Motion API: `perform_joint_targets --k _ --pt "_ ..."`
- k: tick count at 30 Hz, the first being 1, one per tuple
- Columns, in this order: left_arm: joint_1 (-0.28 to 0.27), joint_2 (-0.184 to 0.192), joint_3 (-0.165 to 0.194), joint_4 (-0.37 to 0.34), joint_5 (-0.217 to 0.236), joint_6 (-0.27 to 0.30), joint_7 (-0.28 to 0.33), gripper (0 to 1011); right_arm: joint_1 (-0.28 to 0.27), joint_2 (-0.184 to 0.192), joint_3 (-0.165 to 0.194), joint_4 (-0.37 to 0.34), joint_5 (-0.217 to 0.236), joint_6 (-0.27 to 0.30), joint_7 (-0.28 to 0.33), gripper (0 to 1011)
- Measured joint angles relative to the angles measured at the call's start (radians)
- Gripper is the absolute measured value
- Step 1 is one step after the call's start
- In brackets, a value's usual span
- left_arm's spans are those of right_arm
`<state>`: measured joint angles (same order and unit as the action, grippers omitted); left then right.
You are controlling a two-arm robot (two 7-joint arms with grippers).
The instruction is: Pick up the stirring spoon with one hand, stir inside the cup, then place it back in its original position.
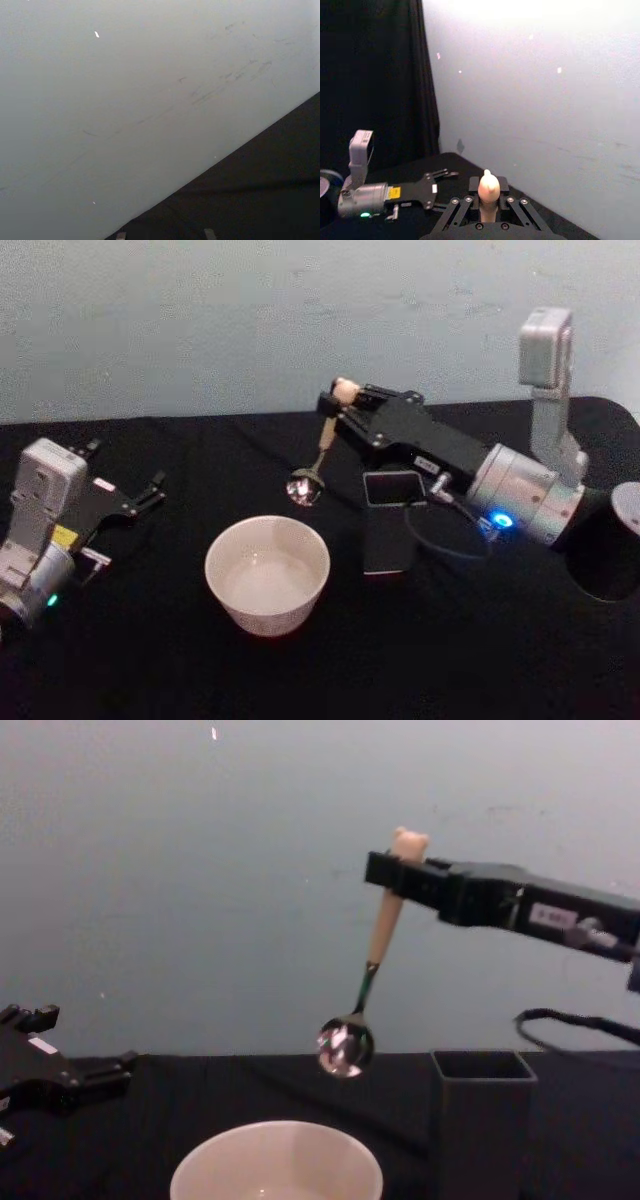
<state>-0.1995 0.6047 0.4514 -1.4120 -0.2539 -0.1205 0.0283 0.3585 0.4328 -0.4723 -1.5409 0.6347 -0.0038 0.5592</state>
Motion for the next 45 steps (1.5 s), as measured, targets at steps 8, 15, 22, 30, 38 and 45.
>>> perform_joint_targets --k 8,15,22,30,38,45 --pt "0.000 0.000 0.000 0.000 0.000 0.000 0.000 1001 -0.022 0.030 0.043 -0.026 0.037 0.004 -0.019 213" --pt "0.000 0.000 0.000 0.000 0.000 0.000 0.000 1001 -0.053 0.062 0.075 -0.054 0.069 0.002 -0.021 213" --pt "0.000 0.000 0.000 0.000 0.000 0.000 0.000 1001 -0.082 0.094 0.102 -0.071 0.090 -0.005 -0.023 213" --pt "0.000 0.000 0.000 0.000 0.000 0.000 0.000 1001 -0.095 0.113 0.120 -0.066 0.090 -0.016 -0.032 213" --pt "0.000 0.000 0.000 0.000 0.000 0.000 0.000 1001 -0.102 0.120 0.122 -0.055 0.068 -0.025 -0.035 213" --pt "0.000 0.000 0.000 0.000 0.000 0.000 0.000 1001 -0.104 0.122 0.110 -0.034 0.036 -0.027 -0.035 213"
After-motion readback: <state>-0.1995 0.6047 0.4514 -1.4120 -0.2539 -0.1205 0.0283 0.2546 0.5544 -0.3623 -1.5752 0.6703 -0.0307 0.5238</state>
